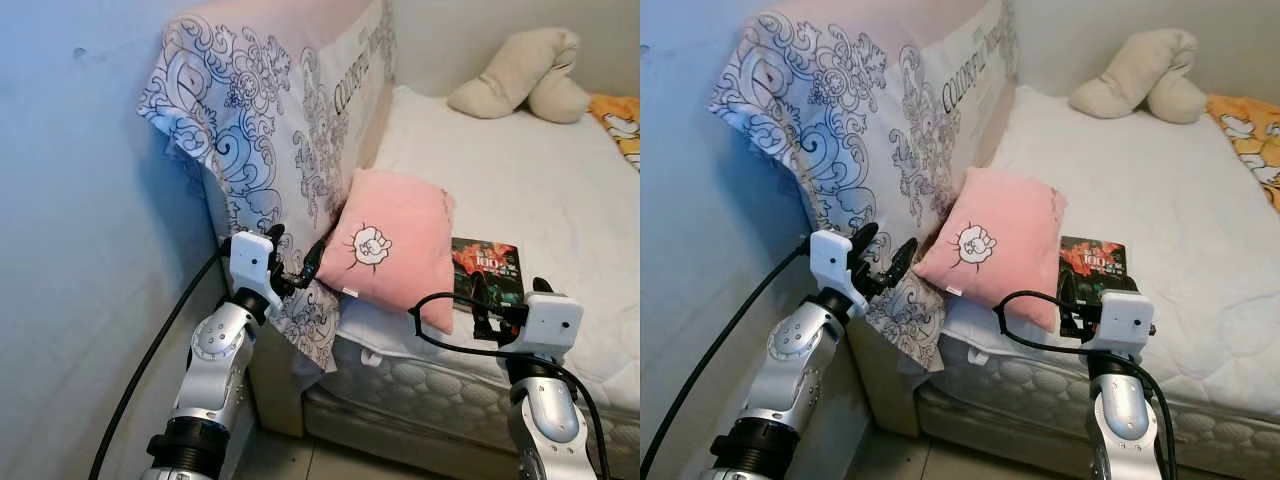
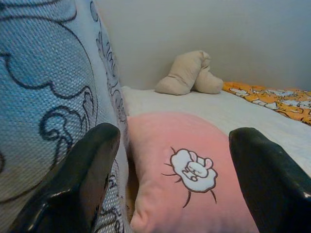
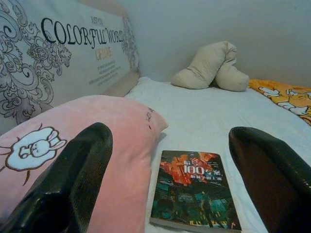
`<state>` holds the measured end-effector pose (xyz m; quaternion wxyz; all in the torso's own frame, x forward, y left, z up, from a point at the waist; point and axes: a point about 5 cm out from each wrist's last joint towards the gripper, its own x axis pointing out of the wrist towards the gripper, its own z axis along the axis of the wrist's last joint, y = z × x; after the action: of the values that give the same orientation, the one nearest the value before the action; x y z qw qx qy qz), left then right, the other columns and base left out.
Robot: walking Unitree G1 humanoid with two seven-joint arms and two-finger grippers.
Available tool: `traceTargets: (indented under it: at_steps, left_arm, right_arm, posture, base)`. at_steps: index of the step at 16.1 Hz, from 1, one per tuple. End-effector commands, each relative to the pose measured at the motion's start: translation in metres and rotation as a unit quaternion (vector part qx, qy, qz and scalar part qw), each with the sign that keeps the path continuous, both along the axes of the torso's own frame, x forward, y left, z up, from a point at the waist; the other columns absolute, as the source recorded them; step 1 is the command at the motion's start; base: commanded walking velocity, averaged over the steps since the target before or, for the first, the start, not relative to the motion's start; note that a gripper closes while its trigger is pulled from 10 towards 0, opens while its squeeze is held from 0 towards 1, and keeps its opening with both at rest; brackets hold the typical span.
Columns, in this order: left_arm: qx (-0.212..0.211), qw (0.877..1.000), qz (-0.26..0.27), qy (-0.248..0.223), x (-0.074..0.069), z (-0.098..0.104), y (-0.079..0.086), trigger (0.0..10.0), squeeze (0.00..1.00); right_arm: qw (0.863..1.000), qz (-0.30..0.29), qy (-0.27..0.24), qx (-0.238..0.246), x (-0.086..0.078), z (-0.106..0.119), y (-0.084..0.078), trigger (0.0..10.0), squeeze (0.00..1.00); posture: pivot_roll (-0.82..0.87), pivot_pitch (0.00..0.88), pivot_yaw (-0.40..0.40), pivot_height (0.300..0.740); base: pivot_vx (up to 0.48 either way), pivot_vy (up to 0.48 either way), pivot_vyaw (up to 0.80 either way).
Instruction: Clean up the room
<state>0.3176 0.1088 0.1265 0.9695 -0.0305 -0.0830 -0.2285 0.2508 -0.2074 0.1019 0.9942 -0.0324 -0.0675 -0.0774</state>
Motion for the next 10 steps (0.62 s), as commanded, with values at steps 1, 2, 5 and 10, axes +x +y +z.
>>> traceTargets:
  at_steps: [1,2,5,10]
  left_arm:
    - [-0.001,1.000,-0.004,-0.004,0.0012,0.0039,-0.0017,10.0,0.00]
    - [-0.001,1.000,-0.004,-0.004,0.0012,0.0039,-0.0017,10.0,0.00]
    - [-0.001,1.000,-0.004,-0.004,0.0012,0.0039,-0.0017,10.0,0.00]
    - [-0.001,1.000,-0.004,-0.004,0.0012,0.0039,-0.0017,10.0,0.00]
  right_arm:
    - [1.000,-0.002,-0.007,-0.002,0.0003,0.0038,-0.0007,10.0,0.00]
    - [1.000,-0.002,-0.007,-0.002,0.0003,0.0038,-0.0007,10.0,0.00]
    - [1.000,-0.002,-0.007,-0.002,0.0003,0.0038,-0.0007,10.0,0.00]
    - [1.000,-0.002,-0.007,-0.002,0.0003,0.0038,-0.0007,10.0,0.00]
  posture:
    - [0.09,0.000,0.029,0.740]
    - [0.09,0.000,0.029,0.740]
    - [0.09,0.000,0.029,0.740]
    - [0.09,0.000,0.029,0.740]
  base:
    - [0.000,0.000,0.00]
    - [0.000,0.000,0.00]
    - [0.000,0.000,0.00]
    - [0.000,0.000,0.00]
